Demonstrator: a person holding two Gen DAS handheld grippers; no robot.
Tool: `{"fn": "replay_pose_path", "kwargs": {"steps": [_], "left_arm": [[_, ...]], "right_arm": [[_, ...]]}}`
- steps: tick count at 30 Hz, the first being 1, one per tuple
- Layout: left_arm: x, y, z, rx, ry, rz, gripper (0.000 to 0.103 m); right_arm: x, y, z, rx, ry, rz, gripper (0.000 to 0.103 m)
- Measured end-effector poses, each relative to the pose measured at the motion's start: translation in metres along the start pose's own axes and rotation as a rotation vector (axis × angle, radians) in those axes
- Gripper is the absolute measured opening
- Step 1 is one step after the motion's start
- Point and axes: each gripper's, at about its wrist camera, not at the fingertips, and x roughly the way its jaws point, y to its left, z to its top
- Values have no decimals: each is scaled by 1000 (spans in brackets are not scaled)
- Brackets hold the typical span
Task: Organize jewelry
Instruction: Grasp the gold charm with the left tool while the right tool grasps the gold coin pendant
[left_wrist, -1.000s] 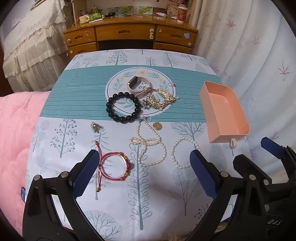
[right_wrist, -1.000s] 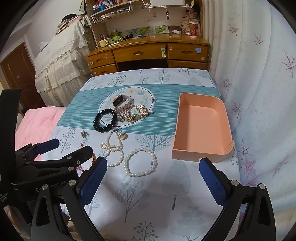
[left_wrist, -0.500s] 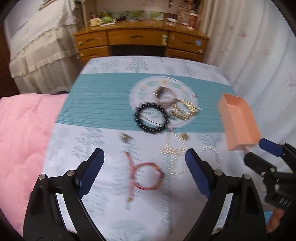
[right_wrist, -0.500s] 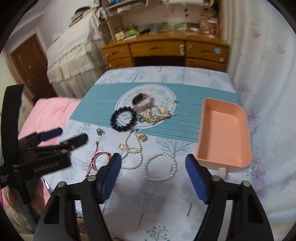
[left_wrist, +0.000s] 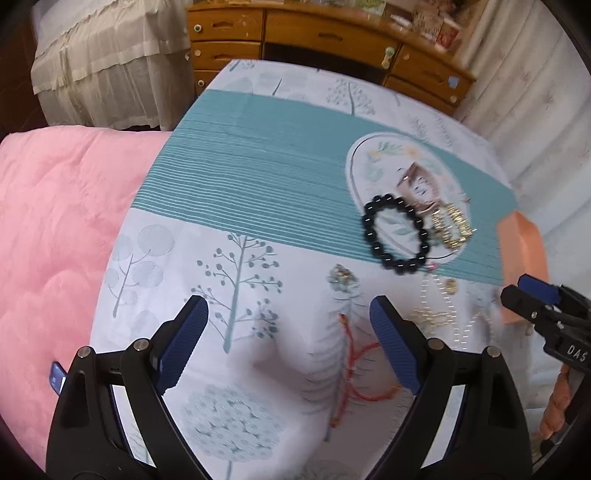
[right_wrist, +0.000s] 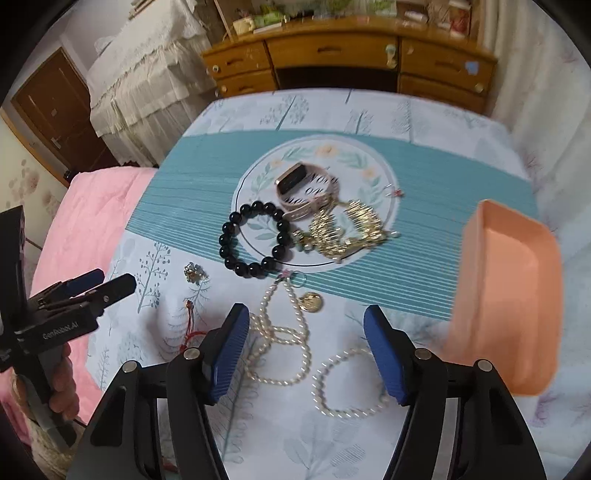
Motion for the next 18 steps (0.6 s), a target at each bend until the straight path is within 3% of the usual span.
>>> {"fn": "replay_pose_path", "kwargs": {"steps": [6, 11, 13, 18], "left_arm": [[32, -13, 9, 56, 37, 12, 86], [56, -21, 18, 11, 129, -68, 75], [63, -25, 19, -10, 153, -89, 69], [77, -30, 21, -52, 197, -101, 61]], "right_arm": [[44, -1, 15, 54, 69, 31, 57], [71, -14, 19, 112, 126, 50, 48], [81, -18, 20, 128, 149, 61, 40], [99, -19, 21, 138, 181, 60, 35]]}}
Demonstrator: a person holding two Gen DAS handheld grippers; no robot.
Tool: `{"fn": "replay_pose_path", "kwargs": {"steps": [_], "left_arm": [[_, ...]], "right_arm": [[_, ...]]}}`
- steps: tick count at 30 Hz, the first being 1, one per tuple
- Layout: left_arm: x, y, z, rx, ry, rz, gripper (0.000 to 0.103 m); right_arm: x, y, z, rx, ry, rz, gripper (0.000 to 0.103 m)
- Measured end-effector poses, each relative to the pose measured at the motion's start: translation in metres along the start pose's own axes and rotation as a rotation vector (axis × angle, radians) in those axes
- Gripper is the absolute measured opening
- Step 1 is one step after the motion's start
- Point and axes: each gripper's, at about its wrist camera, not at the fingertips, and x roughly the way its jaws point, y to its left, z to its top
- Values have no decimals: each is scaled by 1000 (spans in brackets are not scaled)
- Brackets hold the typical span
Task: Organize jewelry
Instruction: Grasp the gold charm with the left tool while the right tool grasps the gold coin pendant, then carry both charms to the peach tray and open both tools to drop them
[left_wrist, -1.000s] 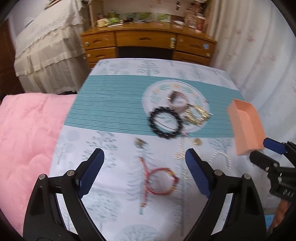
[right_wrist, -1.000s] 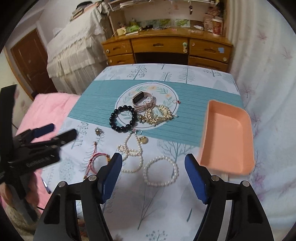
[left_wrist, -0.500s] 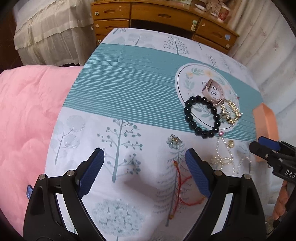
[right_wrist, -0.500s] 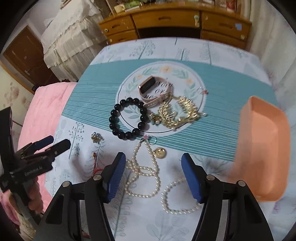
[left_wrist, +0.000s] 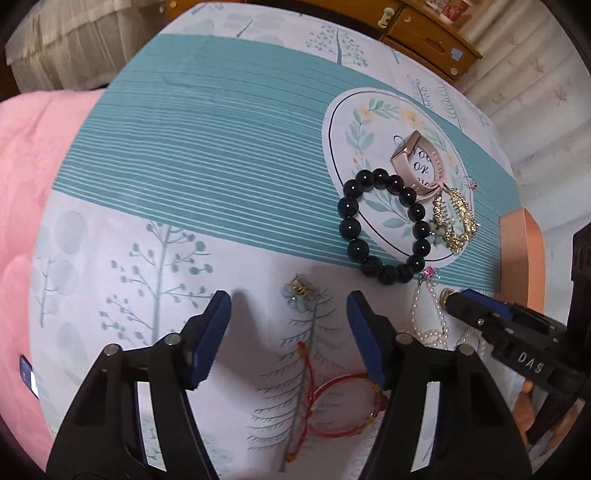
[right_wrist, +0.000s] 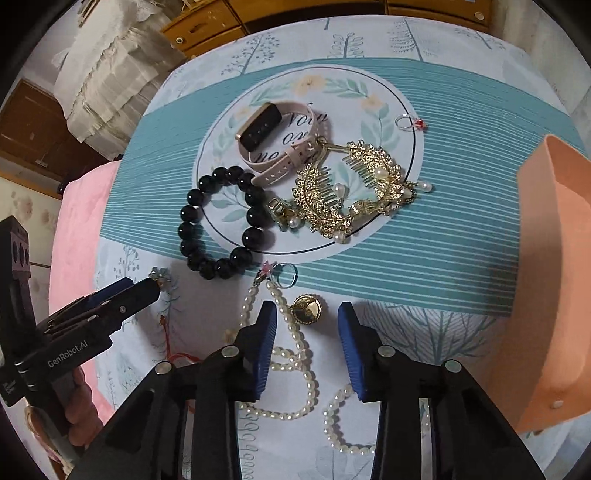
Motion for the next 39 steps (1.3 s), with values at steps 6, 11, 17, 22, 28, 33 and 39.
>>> {"fn": "replay_pose_path", "kwargs": {"steps": [6, 11, 17, 22, 28, 33, 39], "left_arm": [[7, -2, 3, -30, 11, 1, 58], [9, -4, 6, -36, 12, 9, 57], [10, -6, 9, -27, 22, 17, 57], [12, -9, 11, -20, 26, 37, 57], [15, -20, 12, 13, 18, 91, 42], [16, -21, 14, 10, 22, 78, 21], [6, -14, 13, -14, 4, 54, 21]], "right_arm": [[7, 14, 2, -49, -4, -57, 27], [9, 26, 1, -97, -9, -118, 20], [6, 25, -2, -114, -5, -149, 20], [5, 26, -4, -146, 5, -177, 20], [5, 35, -9, -207, 4, -237, 20], [0, 28, -9, -194, 7, -213, 19], [-16, 13, -13, -160, -1, -146, 19]]}}
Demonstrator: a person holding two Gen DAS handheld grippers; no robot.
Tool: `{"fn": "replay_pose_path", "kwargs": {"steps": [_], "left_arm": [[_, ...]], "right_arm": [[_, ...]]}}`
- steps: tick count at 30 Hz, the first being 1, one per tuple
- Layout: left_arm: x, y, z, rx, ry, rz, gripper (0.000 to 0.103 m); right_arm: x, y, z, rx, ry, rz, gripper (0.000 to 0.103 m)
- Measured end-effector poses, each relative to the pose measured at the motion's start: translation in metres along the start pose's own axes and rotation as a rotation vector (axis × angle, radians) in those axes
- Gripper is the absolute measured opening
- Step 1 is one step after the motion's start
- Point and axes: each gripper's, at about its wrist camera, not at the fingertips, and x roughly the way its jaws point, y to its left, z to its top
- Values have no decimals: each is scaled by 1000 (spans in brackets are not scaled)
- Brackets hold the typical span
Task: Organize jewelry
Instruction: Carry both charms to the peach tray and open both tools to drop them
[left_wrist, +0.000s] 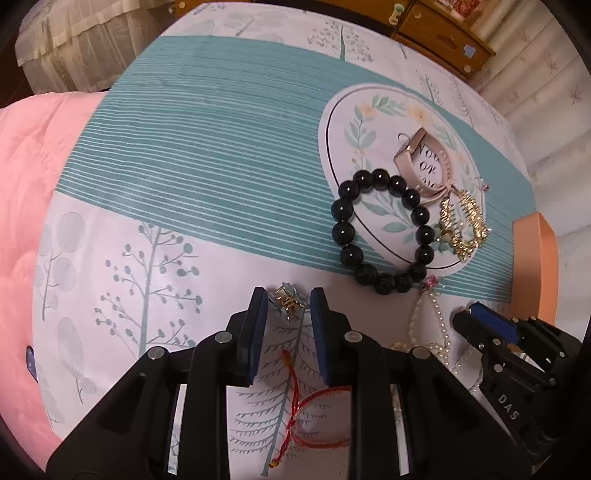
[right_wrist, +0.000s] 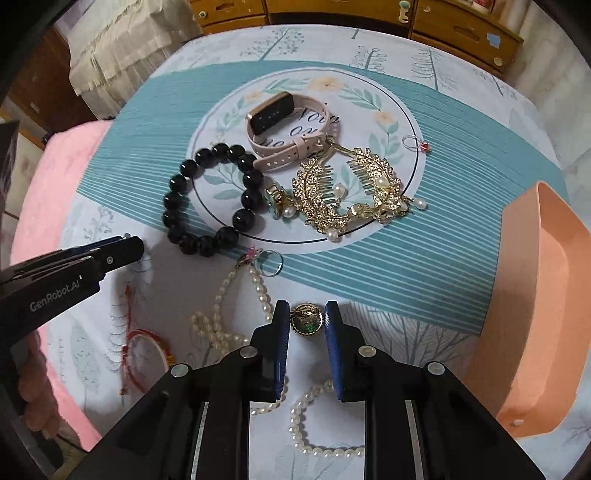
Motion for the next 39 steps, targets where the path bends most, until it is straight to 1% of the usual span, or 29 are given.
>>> {"fn": "replay_pose_path", "kwargs": {"steps": [4, 6, 8, 12, 14, 17, 21, 24, 26, 30, 32, 33, 34, 35, 37, 39], "left_arm": [[-19, -7, -7, 23, -38, -21, 21], [-31, -16, -12, 47, -60, -38, 21], [-41, -28, -16, 79, -80, -54, 21], [-57, -75, -25, 171, -130, -95, 21], [-60, -100, -31, 213, -145, -117, 21], [-61, -145, -38, 281, -160, -142, 21], [-56, -206, -44, 363, -146, -187, 21], [-50, -247, -45, 407, -123, -228, 21], [-41, -271, -43, 422, -108, -243, 21], [-15, -309, -38, 436, -73, -223, 21], [-3, -321, -37, 438, -54, -206, 21], [-2, -324, -38, 441, -57, -213, 21], [1, -329, -39, 447, -55, -198, 21], [4, -332, -39, 451, -54, -185, 21], [7, -340, -42, 466, -41, -180, 22], [9, -339, -42, 467, -32, -180, 24]], "right_arm": [[-21, -16, -8, 29, -42, 44, 19], [-35, -28, -15, 56, -70, 83, 19], [-49, -39, -23, 86, -98, 106, 19], [-81, -62, -46, 158, -171, 134, 19], [-97, -77, -59, 193, -218, 128, 19], [-119, -114, -80, 264, -289, 77, 19], [-139, -164, -101, 361, -346, 31, 19], [-141, -198, -111, 409, -353, 28, 19], [-138, -215, -115, 422, -340, 32, 19], [-125, -241, -119, 436, -303, 58, 19], [-116, -247, -121, 434, -293, 71, 19], [-114, -251, -122, 435, -289, 84, 20], [-112, -256, -124, 437, -284, 103, 21], [-108, -256, -125, 440, -282, 109, 22], [-106, -262, -129, 447, -283, 119, 30], [-104, -262, -128, 454, -289, 118, 32]]}}
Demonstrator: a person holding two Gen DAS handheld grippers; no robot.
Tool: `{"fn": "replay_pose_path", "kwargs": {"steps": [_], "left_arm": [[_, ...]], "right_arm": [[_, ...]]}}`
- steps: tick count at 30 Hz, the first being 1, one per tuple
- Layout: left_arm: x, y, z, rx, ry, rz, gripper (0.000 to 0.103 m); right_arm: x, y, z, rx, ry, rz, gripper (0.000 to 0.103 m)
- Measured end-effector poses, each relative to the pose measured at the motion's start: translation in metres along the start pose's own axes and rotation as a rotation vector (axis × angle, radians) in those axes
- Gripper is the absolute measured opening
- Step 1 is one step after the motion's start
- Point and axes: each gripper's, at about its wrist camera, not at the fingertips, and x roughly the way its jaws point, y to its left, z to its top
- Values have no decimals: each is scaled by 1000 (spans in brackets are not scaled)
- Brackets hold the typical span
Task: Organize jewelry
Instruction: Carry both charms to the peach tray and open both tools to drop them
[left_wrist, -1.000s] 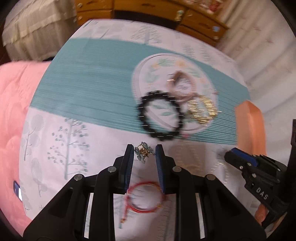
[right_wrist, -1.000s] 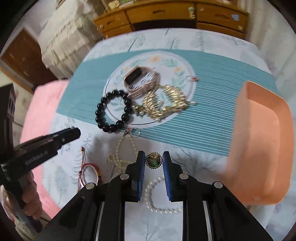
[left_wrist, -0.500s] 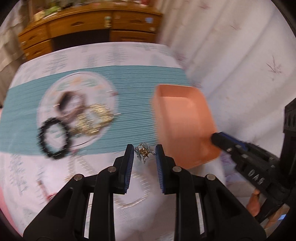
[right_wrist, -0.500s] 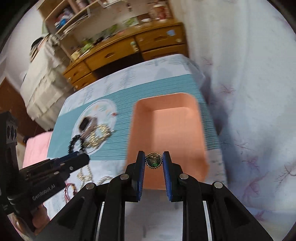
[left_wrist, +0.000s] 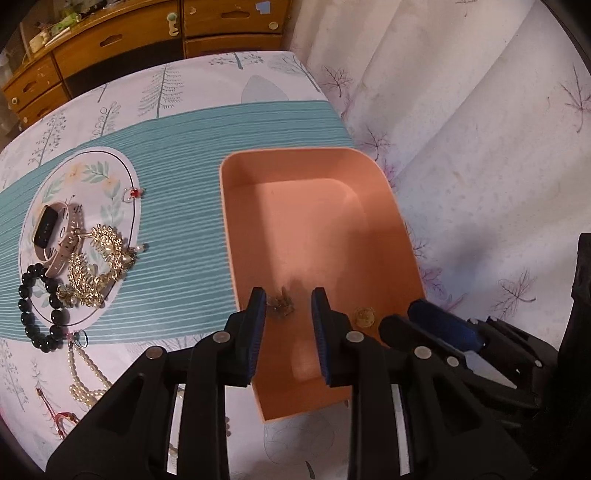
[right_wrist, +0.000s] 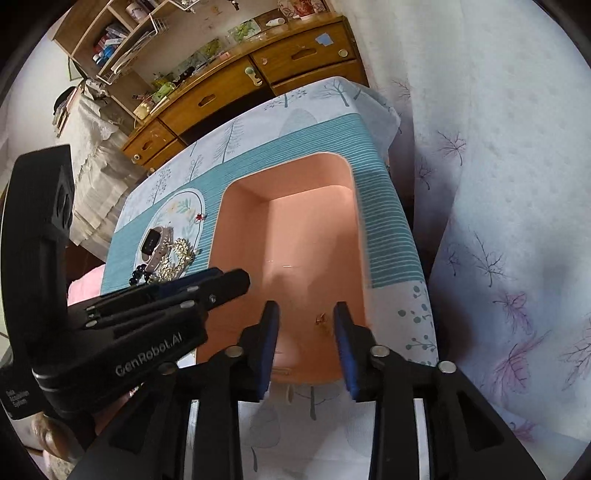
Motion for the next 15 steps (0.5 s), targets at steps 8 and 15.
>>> {"fn": "replay_pose_path", "kwargs": {"steps": [8, 15], "left_arm": [[-21, 7, -8, -48, -19, -43, 34], [-58, 11, -28, 20, -156, 22, 34]], "right_arm": [[-5, 9, -5, -2, -22, 21, 33], [-25, 33, -21, -51, -59, 7, 33]]}}
